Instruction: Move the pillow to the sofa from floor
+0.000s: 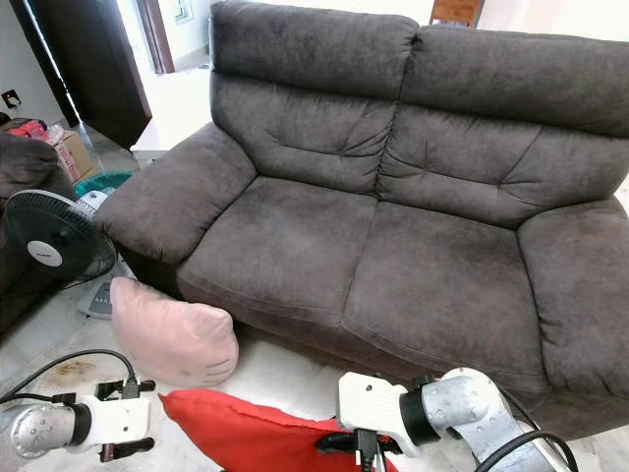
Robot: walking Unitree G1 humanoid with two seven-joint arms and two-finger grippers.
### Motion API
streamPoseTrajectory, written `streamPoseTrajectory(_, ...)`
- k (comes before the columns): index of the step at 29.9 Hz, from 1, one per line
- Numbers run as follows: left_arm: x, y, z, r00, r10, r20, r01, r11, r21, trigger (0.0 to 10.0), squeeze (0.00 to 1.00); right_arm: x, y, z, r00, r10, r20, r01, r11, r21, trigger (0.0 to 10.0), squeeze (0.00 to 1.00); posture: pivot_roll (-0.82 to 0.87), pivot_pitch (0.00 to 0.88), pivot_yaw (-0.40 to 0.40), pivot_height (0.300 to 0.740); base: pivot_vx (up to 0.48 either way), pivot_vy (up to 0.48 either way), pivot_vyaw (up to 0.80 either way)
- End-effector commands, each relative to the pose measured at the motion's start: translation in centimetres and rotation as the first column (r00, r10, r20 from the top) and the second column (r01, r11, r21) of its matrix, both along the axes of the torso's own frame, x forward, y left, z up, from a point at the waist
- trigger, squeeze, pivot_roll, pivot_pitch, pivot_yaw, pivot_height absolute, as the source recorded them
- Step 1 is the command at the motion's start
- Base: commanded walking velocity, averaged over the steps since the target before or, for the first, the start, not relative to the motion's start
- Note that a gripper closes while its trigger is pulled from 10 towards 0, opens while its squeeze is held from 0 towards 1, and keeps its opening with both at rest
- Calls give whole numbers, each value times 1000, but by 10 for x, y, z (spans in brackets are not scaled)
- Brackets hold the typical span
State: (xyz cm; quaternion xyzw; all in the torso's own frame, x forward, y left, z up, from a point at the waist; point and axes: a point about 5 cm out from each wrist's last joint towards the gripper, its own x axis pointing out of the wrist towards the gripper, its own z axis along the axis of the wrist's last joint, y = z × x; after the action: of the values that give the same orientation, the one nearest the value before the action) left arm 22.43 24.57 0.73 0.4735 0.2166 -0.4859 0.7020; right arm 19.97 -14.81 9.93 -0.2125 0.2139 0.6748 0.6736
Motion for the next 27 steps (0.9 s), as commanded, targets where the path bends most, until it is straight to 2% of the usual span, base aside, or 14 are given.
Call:
streamPoseTrajectory(1,1,-4,1,1000,-17,-8,17,999,-27,10000,0,2,13,28,993,79,92,-87,992,88,10000,0,80,0,-36,740,0,0,0)
streamPoseTrajectory(7,-1,-10,-2,996,-78,-42,76,996,-38,10000,0,-1,14,34,988,120,98,-130,985,111,10000,0,74,0,-36,740,0,0,0)
streamPoseTrajectory(12,7,-10,8,993,-121,-8,121,992,-46,10000,0,-6,19,49,981,164,106,-182,966,182,10000,0,71,0,-36,740,0,0,0)
streamPoseTrajectory(16,13,-8,15,989,-142,26,143,989,-31,10000,0,-8,19,51,979,175,107,-192,964,183,10000,0,70,0,-35,740,0,0,0)
streamPoseTrajectory(21,19,-11,17,992,-121,21,122,991,-56,10000,0,-11,23,58,974,195,115,-216,953,213,10000,0,66,0,-37,740,0,0,0)
streamPoseTrajectory(27,16,-15,9,993,-118,-27,117,991,-62,10000,0,-10,22,65,973,194,127,-219,950,220,10000,0,59,0,-39,740,0,0,0)
